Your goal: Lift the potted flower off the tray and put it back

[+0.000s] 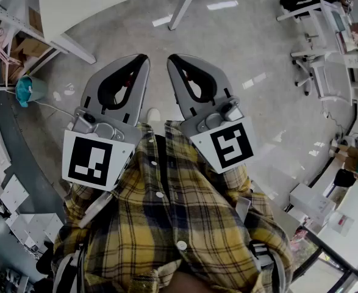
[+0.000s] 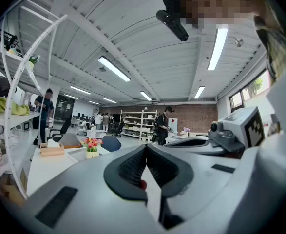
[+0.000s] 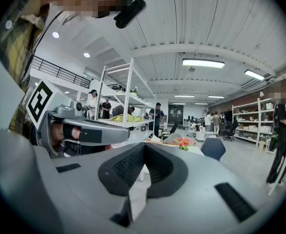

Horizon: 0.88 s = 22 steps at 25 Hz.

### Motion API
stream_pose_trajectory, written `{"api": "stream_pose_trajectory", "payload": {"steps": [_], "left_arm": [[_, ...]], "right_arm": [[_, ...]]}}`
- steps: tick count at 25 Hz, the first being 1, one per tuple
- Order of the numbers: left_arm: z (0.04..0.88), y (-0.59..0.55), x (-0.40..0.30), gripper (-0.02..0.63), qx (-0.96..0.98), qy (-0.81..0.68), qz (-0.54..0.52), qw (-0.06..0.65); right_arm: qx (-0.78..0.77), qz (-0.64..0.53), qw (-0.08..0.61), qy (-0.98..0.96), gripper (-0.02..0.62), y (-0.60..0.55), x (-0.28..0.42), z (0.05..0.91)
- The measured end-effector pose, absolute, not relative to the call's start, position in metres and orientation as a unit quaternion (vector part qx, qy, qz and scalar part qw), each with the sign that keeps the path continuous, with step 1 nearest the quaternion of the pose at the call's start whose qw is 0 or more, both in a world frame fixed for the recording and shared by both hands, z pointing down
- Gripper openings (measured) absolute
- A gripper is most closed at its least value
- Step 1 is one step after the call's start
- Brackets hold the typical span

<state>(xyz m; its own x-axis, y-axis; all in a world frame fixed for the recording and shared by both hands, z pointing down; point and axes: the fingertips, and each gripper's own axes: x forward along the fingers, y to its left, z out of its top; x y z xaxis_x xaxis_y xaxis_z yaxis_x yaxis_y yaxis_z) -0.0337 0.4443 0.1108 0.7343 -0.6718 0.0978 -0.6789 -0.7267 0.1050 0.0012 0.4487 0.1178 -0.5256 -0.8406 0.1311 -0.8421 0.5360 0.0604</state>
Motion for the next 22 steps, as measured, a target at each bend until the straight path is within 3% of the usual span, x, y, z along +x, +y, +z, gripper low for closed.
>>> {"api": "stream_pose_trajectory", "payload": {"steps": [22], "left_arm": [[0.109,0.438,-0.008,0.009,0.922,-0.385,0.002,0.037]], "right_arm": [[0.478,-0.030,0.070,-0.875,-0.003,0.448,0.033,0.113]]}}
